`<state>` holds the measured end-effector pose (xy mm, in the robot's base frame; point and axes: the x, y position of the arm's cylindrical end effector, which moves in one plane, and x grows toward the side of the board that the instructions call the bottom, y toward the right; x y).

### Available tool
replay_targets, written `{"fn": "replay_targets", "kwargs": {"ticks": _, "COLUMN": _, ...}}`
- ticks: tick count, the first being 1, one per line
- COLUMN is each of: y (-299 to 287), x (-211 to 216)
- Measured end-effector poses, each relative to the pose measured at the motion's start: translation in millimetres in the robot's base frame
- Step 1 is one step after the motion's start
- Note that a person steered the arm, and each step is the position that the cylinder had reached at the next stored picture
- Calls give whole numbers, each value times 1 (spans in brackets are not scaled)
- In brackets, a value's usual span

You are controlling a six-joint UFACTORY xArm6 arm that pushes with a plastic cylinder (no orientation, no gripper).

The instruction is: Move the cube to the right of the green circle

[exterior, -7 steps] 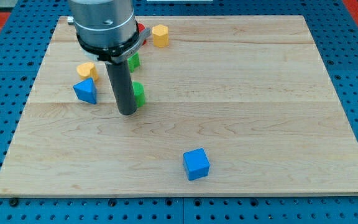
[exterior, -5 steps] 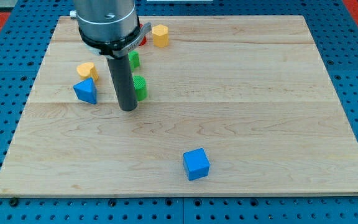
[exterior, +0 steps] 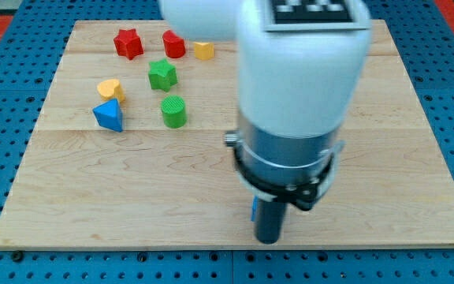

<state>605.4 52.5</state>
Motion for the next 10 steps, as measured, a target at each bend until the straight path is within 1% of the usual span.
{"fn": "replay_targets", "kwargs": {"ticks": 1, "y": 18, "x": -21}}
{"fn": "replay_targets", "kwargs": {"ticks": 3, "y": 21, "x": -86}}
{"fn": "replay_targets", "kwargs": {"ticks": 4, "y": 30, "x": -89}}
{"fn": "replay_targets", "kwargs": {"ticks": 5, "y": 31, "x": -63}}
{"fn": "replay_targets", "kwargs": {"ticks": 6, "y": -13, "x": -58}}
{"fn": "replay_targets", "kwargs": {"ticks": 7, "y": -25, "x": -84}}
{"fn": "replay_targets", "kwargs": {"ticks": 10, "y": -19, "x": -125}}
